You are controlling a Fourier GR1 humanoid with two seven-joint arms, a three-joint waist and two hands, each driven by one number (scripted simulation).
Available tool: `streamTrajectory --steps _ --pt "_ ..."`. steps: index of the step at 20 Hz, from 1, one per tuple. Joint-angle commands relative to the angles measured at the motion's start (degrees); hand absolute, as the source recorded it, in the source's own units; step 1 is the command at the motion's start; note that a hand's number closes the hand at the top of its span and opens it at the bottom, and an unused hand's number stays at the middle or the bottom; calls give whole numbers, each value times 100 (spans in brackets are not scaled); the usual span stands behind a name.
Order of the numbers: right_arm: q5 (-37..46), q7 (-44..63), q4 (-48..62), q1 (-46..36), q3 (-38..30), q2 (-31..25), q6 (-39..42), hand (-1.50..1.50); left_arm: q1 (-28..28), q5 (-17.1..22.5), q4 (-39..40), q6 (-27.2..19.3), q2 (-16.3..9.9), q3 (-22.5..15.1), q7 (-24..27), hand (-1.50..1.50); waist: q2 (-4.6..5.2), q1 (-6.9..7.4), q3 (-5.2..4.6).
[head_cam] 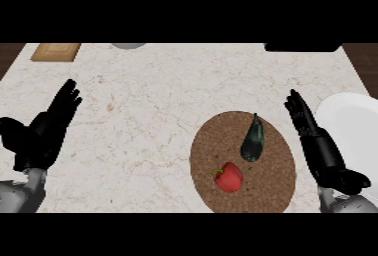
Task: Pick the eggplant from the placemat and place it in the plate
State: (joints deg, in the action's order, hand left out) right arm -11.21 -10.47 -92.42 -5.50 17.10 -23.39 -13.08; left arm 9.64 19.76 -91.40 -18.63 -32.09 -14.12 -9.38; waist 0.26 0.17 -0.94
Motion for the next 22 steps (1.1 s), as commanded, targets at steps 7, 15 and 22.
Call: streamTrajectory --steps 7,15,22 --pt "518 1296 671 -660 -187 -1559 634 150 -382 -233 463 -278 392 -277 -193 0 90 139 -135" --pt "-531 855 1107 -132 -816 1009 -1129 -150 -612 -361 715 -544 810 -419 -11 0 23 -115 146" --pt "-119 -122 1594 -47 -328 127 777 -150 -345 -649 1006 -621 1074 -432 -51 0 -17 -11 95"
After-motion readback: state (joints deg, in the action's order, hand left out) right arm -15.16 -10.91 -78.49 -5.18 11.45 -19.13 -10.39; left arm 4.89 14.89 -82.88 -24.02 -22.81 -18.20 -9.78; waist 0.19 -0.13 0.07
